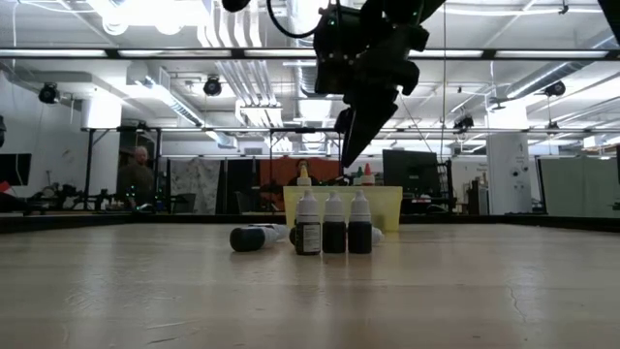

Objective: Pick & Place food coloring
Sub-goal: Put the small orange food coloring bottle into the yellow bin

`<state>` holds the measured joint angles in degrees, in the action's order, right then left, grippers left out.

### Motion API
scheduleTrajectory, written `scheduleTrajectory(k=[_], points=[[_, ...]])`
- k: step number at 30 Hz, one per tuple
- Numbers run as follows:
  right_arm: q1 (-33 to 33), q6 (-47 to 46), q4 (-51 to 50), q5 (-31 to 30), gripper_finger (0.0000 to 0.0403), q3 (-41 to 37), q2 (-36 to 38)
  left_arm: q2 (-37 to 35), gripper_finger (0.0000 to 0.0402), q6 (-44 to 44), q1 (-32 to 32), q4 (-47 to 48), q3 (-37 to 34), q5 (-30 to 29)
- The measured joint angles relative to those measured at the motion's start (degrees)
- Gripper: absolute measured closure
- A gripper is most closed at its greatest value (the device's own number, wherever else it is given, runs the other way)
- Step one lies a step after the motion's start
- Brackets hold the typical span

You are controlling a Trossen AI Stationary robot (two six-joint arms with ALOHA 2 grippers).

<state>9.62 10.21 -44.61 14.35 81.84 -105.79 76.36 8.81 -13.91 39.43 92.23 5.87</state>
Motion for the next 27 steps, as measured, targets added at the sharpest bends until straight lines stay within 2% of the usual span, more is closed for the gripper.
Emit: scheduleTrajectory(k=[4,10,15,27], points=[[0.36,1.68,0.05,-0.14,0.0231,1.17,-1.08,-2.25,0.0189,-0.23,0.00,-0.36,-3.58,0.00],[0.33,3.67,0.31,-0.36,0.0231,1.18,-1.97,-8.15,0.0189,0.40,0.00,-8.29,-14.25,0.02],[0.34,6.02,0.90,-0.39,0.0231,1.20,-3.52,-12.49,0.0189,0.75,0.00,-9.47,-20.33,0.73],[0.29,6.67,1.10,-0.39,0.0232,4.61,-9.73,-15.93,0.0189,0.81,-0.01,-7.73,-22.10,0.43]])
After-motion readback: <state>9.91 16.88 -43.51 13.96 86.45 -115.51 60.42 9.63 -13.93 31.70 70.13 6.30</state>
